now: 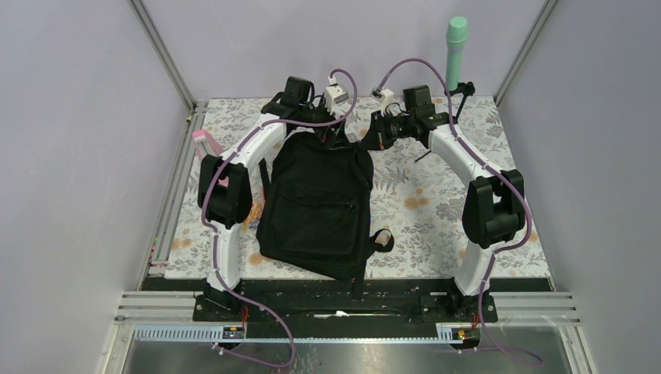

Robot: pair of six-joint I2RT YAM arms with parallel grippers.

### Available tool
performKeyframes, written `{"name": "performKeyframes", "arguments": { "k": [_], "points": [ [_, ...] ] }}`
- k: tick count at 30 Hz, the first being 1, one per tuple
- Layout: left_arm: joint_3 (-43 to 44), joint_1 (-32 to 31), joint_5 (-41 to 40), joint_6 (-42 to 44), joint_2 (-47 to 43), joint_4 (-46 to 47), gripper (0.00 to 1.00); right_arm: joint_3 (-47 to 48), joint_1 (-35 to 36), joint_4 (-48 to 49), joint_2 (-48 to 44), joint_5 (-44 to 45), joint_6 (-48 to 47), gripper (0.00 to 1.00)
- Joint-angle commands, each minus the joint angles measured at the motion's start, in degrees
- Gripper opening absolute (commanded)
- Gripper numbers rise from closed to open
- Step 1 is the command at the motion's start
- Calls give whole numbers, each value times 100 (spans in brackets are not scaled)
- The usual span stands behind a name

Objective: Pack the student bag
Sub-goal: Zip the student bag at the center of the board.

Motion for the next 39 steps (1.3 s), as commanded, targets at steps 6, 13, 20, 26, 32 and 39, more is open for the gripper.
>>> {"name": "performKeyframes", "arguments": {
  "k": [6, 13, 20, 26, 32, 39],
  "points": [
    [245, -26, 284, 333, -8, -633, 94, 382, 10, 606, -85, -400, 35, 0],
    [256, 39, 151, 338, -120, -699, 99, 310, 10, 605, -156, -392, -5, 0],
    [208, 148, 533, 121, -273, -522, 99, 308, 10, 606, -150, -400, 13, 0],
    [19, 164, 835, -32, -366, -182, 99, 308, 10, 605, -149, -415, 19, 0],
    [27, 150, 880, -2, -232, -198, 99, 325, 12, 604, -113, -450, 41, 0],
    [416, -189, -150, 624, 105, -991, 63, 364, 10, 612, -88, -481, 95, 0]
  ]
}}
